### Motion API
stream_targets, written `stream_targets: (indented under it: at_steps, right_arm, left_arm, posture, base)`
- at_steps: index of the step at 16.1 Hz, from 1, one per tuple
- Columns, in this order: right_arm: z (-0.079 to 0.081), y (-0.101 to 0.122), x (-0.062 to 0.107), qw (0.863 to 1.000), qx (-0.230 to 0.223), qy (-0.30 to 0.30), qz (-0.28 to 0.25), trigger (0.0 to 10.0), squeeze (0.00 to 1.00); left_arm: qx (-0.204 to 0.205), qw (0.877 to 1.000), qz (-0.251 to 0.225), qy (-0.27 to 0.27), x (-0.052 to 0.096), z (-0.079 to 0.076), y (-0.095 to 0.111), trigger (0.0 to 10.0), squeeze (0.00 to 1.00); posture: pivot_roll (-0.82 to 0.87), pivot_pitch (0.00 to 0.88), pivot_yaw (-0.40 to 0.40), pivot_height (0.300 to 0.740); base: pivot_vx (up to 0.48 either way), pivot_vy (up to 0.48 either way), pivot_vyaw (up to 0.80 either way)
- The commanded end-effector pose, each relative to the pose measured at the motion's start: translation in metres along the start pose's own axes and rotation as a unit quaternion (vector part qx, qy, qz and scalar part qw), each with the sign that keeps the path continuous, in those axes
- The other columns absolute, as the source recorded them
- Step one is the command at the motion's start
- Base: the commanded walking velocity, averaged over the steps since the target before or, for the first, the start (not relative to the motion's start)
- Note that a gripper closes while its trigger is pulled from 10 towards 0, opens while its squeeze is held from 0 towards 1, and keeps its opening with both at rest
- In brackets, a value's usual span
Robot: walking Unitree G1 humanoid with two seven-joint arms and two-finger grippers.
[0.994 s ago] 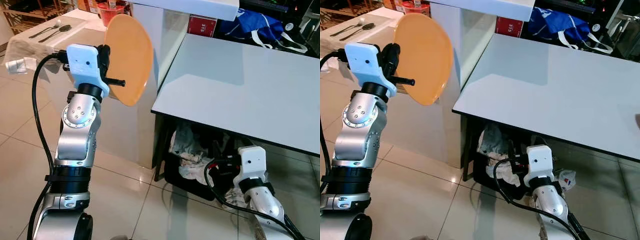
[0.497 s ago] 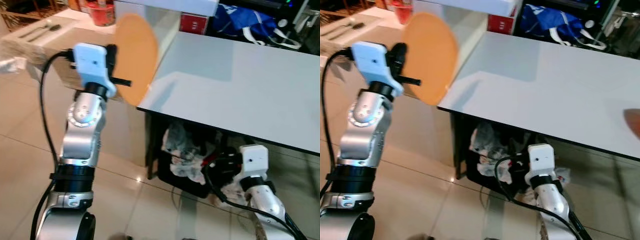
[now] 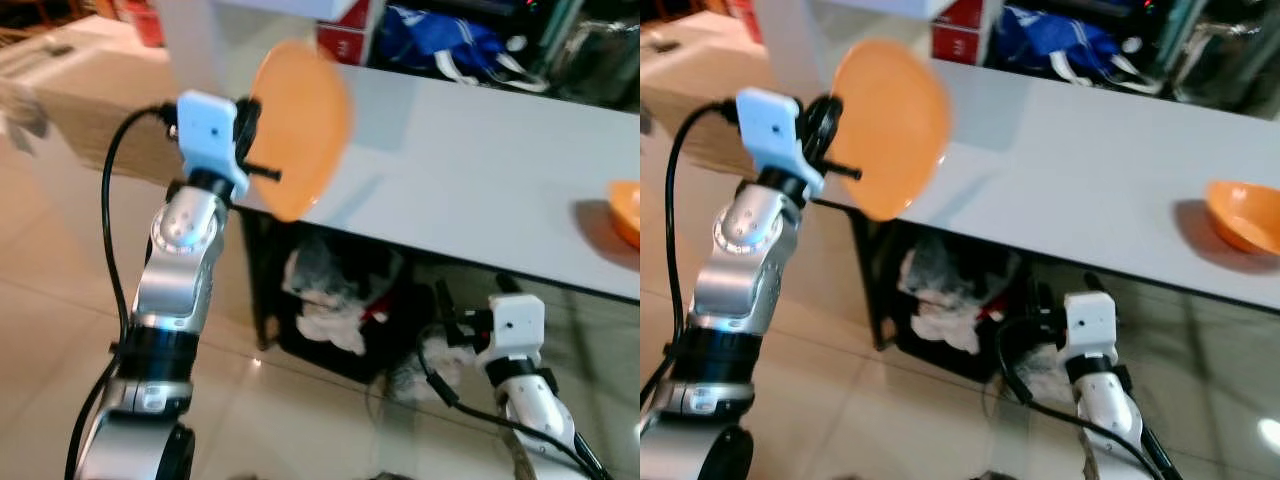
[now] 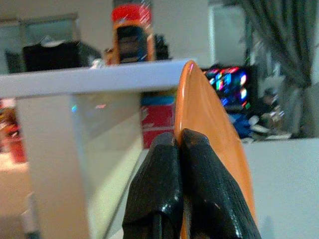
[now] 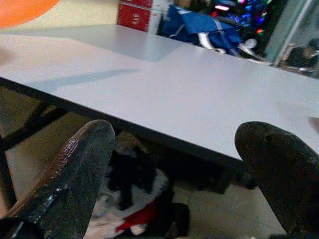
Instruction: Setting the table
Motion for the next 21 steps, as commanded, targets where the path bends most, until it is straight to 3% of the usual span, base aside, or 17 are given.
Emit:
stream_targets:
  at_steps: [1,7,10,16,19,21]
  right_arm:
    - [-0.001,0.004,-0.001,1.0,0.003,-0.001,-0.01,10.0,0.0]
    - [0.0,0.004,0.002,1.0,0.004,-0.007,-0.009,10.0,0.0]
    - [0.0,0.003,0.002,1.0,0.002,-0.009,-0.007,10.0,0.0]
    - [-0.001,0.008,0.002,1.0,-0.003,-0.006,-0.015,10.0,0.0]
    - [-0.003,0.006,0.004,1.0,-0.004,-0.006,-0.011,10.0,0.0]
    - [-0.002,0.006,0.005,1.0,-0.004,-0.005,-0.011,10.0,0.0]
  left_arm:
    - [-0.006,1.0,-0.025,0.005,-0.005,0.005,0.012,0.0,0.0]
    - [-0.009,1.0,-0.022,-0.008,-0.009,0.001,0.008,0.0,0.0]
    - [-0.001,1.0,-0.013,-0.007,-0.009,0.002,0.004,0.0,0.0]
    - [0.002,1.0,-0.01,-0.026,-0.013,-0.005,0.002,0.0,0.0]
    - [0.038,0.999,-0.01,-0.029,-0.021,-0.011,0.002,0.0,0.0]
    - [0.088,0.995,0.001,-0.04,-0.03,-0.023,-0.001,0.0,0.0]
  posture:
    - [-0.07,0.0,-0.007,0.74]
    - [-0.08,0.0,0.002,0.74]
    - [-0.08,0.0,0.003,0.74]
    - [-0.08,0.0,0.0,0.74]
    - [-0.09,0.0,-0.001,0.74]
    - [-0.09,0.0,-0.002,0.74]
  base:
    - [0.0,-0.458,0.0]
    - [0.0,-0.454,0.0]
    - [0.187,-0.401,-0.51]
    - [0.18,-0.043,0.0]
    - [0.0,0.0,0.0]
    - [0.0,0.0,0.0]
Point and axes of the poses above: a point about 5 cm out from each wrist's last joint towards the gripper, its own x axis pointing back from the gripper into the wrist, its own y axis along the axis of the wrist's last joint, z = x × y, the point moved 3 cm from there along -x, pointing out of the wrist towards the gripper, and after that the axes turned 4 degrees about -x, right-handed, at the moved point
